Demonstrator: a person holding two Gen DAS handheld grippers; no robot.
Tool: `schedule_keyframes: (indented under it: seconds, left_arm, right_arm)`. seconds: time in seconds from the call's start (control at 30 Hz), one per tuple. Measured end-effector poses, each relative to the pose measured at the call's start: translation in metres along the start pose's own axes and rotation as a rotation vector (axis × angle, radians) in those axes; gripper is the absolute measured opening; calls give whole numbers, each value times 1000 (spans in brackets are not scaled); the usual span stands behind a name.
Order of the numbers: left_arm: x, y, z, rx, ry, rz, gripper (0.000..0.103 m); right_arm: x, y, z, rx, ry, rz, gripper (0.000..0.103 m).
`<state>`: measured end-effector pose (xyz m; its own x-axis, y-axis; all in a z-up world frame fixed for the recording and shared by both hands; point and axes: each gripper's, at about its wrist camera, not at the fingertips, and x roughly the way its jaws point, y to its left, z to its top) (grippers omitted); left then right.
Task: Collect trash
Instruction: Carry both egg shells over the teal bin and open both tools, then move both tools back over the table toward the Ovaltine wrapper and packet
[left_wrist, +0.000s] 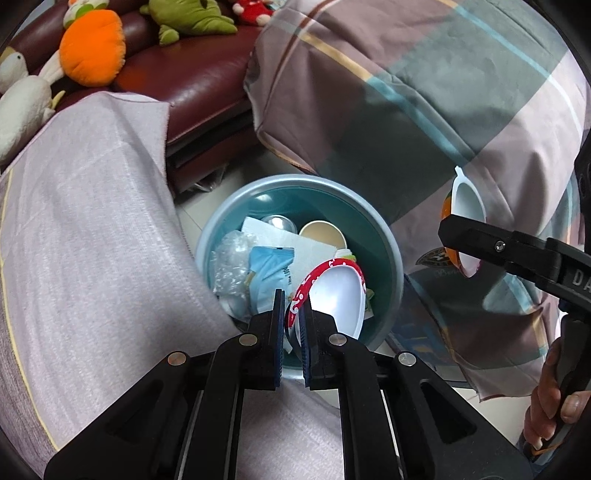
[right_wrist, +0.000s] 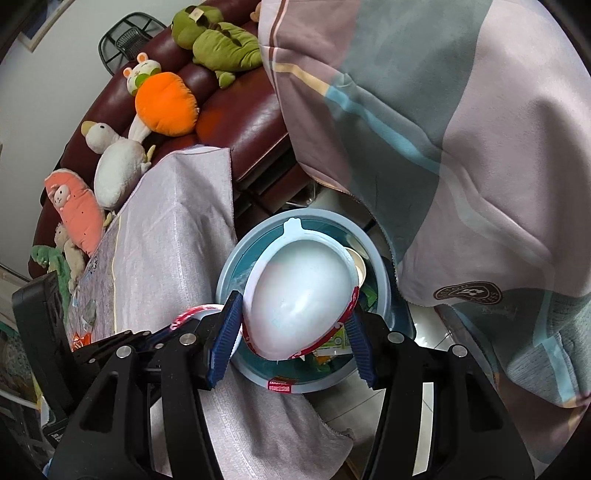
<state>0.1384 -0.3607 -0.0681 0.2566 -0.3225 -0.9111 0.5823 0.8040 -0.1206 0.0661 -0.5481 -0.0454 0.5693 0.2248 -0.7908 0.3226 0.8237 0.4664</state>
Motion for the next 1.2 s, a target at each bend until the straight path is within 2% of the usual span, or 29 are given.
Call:
schedule_keyframes:
  seconds: [0.03,0.07,0.1,0.13,0.17,0.2,0.57,0.8,1.03,1.07,1.1,1.17,1.2]
  left_arm:
    - [3,-1,1,2,4,-1,11]
    - [4,-1,1,4,5,1,17]
    - [6,-2,2,7,8,2,30]
    - [7,-2,2,8,6,3,38]
    - [7,-1,2,10,1,6,54]
    - [6,-1,1,10,-12,16,63]
    - [-4,15,1,-23,-42,29,80]
    - [-19,36,-9,-60,-65,45,87]
    - [-27,56,-16,-112,-72,38,88]
    - [-27,59,-16,-118,-71,36,88]
    - [-28,60,-17,-122,-70,34,89]
    - [-29,63,-19,-129,-69,31,89]
    - [-30,65,-21,-132,-70,30,89]
  right_arm:
    - [0,-1,0,2,1,-2,52]
    - [1,-1,1,4,2,-4,52]
    - [1,-2,2,6,3,-5,52]
    - [2,-3,3,7,3,-7,52]
    - [3,-3,3,8,5,-9,52]
    - [4,-3,3,8,6,-10,52]
    - [13,5,6,-9,25,-21,53]
    - [25,22,6,-48,55,-20,53]
    - [37,44,5,-94,81,-26,53]
    - [39,47,5,-101,85,-27,55]
    - [41,50,5,-104,90,-27,63]
    - [44,55,4,-112,94,-41,73]
    - [44,56,4,-114,93,-44,73]
